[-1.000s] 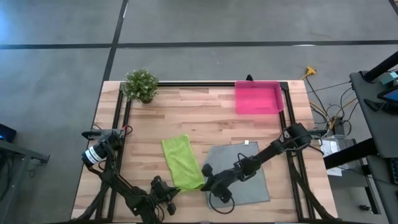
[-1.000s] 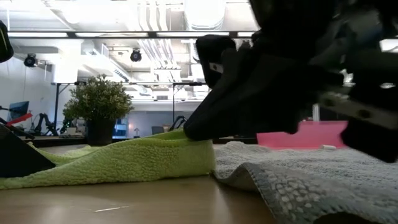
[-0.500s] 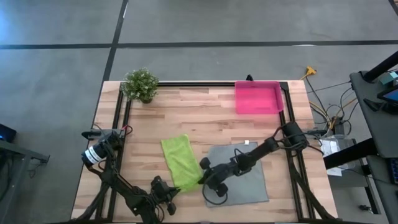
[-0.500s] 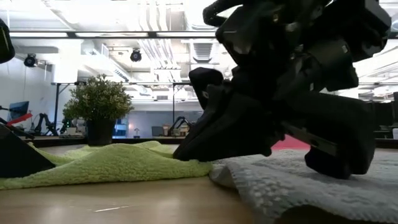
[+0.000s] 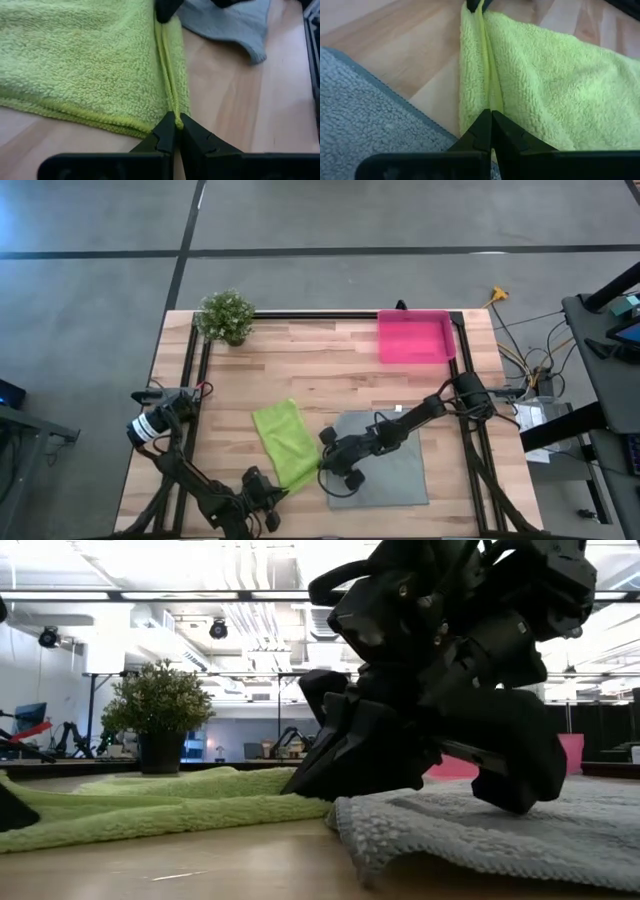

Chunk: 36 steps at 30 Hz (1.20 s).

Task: Roll microfiber towels into tight, uniform cylinder then place into a basket
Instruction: Roll the green microfiber cloth

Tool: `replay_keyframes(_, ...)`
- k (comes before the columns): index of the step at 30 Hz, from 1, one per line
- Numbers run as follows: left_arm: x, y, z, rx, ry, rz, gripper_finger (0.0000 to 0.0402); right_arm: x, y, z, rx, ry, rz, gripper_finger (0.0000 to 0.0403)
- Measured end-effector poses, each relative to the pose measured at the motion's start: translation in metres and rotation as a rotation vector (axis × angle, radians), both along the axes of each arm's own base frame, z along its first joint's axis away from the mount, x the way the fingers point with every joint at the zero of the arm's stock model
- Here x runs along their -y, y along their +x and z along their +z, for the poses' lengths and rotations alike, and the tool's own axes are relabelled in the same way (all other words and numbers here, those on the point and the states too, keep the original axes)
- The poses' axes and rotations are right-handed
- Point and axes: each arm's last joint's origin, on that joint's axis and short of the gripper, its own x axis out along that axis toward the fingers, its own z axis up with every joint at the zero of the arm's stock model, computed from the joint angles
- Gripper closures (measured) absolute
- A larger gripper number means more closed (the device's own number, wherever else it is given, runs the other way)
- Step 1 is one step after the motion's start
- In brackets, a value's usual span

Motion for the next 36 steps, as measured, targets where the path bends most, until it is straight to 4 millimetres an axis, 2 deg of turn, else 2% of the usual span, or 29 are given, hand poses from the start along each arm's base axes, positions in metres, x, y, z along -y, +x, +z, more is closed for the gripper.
replay_keyframes(5,-0.003,-0.003,0.006,-0.044,0.055,-0.038,0.0400,-0.001,0.000,-0.001,-0.015,0.037,0.004,0.0394)
replay_keyframes(12,0.005,0.002,0.015,-0.104,0.328,-0.274,0.0400,-0.002,-0.001,-0.001,-0.031,0.076,0.039,0.0394)
replay_keyframes(17,0.009,0.004,0.020,-0.131,0.401,-0.366,0.0396,-0.003,-0.002,-0.001,-0.037,0.088,0.039,0.0394)
replay_keyframes(20,0.012,0.000,0.019,-0.160,0.360,-0.403,0.0370,-0.002,-0.003,-0.002,-0.046,0.086,0.041,0.0394)
replay_keyframes(25,0.007,0.000,0.018,-0.176,0.323,-0.341,0.0305,-0.002,-0.003,-0.002,-0.047,0.088,0.041,0.0394)
replay_keyframes(28,0.006,0.000,0.021,-0.179,0.321,-0.331,0.0283,-0.002,-0.003,-0.002,-0.048,0.090,0.039,0.0394)
replay_keyframes(31,0.015,0.004,0.033,-0.147,0.389,-0.385,0.0282,-0.002,-0.003,-0.002,-0.050,0.094,0.036,0.0394)
replay_keyframes(36,0.044,0.016,0.069,-0.080,0.744,-0.606,0.0299,0.001,-0.002,-0.002,-0.069,0.137,0.011,0.0394)
